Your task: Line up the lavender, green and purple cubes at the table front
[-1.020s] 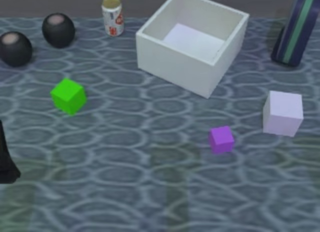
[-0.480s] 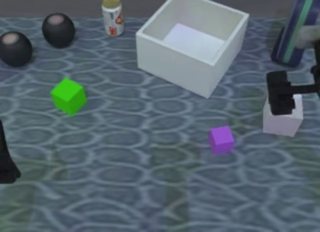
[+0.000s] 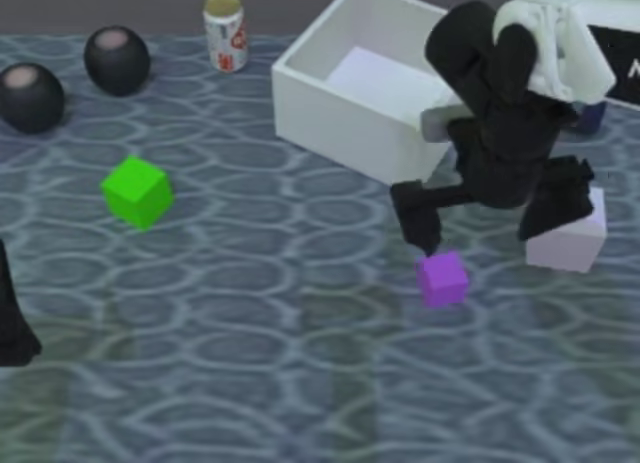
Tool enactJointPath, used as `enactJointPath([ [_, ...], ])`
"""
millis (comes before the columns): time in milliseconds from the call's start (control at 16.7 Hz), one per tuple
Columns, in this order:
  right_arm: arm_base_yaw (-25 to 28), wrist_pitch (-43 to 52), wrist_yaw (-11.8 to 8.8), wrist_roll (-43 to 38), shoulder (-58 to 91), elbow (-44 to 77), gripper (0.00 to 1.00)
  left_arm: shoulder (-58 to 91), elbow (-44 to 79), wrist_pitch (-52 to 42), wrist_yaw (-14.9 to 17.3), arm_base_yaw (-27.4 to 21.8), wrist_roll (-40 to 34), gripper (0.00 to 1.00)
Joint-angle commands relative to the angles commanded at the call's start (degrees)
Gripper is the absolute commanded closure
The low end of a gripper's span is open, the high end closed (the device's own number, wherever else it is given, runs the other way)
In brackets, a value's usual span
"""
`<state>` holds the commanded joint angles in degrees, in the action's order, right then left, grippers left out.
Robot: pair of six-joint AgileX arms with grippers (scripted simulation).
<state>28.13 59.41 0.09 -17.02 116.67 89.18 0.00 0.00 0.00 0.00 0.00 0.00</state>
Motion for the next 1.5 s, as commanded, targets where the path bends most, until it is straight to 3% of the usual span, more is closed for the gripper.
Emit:
enactJointPath([
  [240, 1.95, 3.31, 0.06, -1.20, 6.78, 7.08, 0.00, 0.00, 0.00, 0.00, 0.00, 0.00, 0.00, 0.00],
  [600, 1.80, 3.20, 0.05, -1.21, 7.12, 7.30, 0.00, 0.00, 0.00, 0.00, 0.00, 0.00, 0.00, 0.00],
  [1080, 2.10, -11.84, 0.13, -1.39, 13.83, -0.78, 0.00, 0.00, 0.00, 0.00, 0.00, 0.00, 0.00, 0.00],
  [1380, 2.15, -13.33, 0.14, -1.45, 14.73, -1.70, 0.00, 0.00, 0.00, 0.00, 0.00, 0.00, 0.00, 0.00],
  [1500, 2.15, -13.33, 0.14, -1.45, 14.73, -1.70, 0.15, 0.00, 0.00, 0.00, 0.00, 0.00, 0.00, 0.00],
])
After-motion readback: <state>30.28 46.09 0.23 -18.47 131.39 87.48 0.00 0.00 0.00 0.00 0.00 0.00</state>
